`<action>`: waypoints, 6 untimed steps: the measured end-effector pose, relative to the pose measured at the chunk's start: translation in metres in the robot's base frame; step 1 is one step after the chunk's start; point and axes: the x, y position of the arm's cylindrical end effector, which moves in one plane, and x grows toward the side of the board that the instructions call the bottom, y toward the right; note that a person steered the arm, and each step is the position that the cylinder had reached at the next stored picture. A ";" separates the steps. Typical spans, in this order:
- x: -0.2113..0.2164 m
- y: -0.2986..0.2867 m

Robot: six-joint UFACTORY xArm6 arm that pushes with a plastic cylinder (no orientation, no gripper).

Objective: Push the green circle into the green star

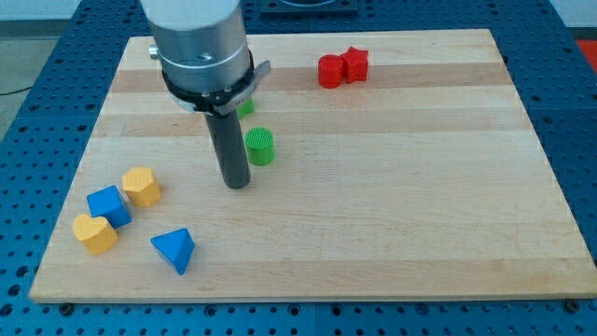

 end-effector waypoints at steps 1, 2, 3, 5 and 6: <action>-0.014 0.019; -0.053 0.019; -0.089 0.019; -0.099 0.101; -0.098 0.030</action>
